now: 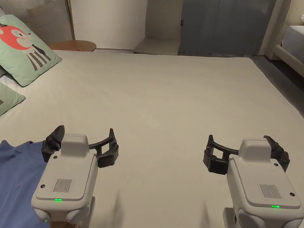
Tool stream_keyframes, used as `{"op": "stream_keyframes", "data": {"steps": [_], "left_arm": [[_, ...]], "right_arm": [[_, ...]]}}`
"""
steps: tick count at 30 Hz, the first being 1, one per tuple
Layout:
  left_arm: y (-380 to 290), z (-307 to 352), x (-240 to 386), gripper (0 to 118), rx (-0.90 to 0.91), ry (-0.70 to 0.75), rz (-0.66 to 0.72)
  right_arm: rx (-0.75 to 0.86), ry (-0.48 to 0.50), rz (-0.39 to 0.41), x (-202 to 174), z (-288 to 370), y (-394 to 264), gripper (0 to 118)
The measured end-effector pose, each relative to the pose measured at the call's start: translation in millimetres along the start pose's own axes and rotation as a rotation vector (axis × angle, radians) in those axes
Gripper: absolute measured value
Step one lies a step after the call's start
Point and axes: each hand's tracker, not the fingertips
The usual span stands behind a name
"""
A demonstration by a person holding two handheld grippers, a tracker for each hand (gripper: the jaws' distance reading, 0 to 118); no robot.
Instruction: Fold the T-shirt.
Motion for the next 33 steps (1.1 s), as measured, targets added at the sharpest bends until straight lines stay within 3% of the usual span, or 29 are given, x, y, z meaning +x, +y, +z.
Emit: {"op": "stream_keyframes", "data": {"steps": [33], "left_arm": [[2.3,0.2,0.4,110,0.007,0.003,-0.011]], "right_arm": [[0.019,0.002,0.014,-0.6,1.5,3.9,118]]}}
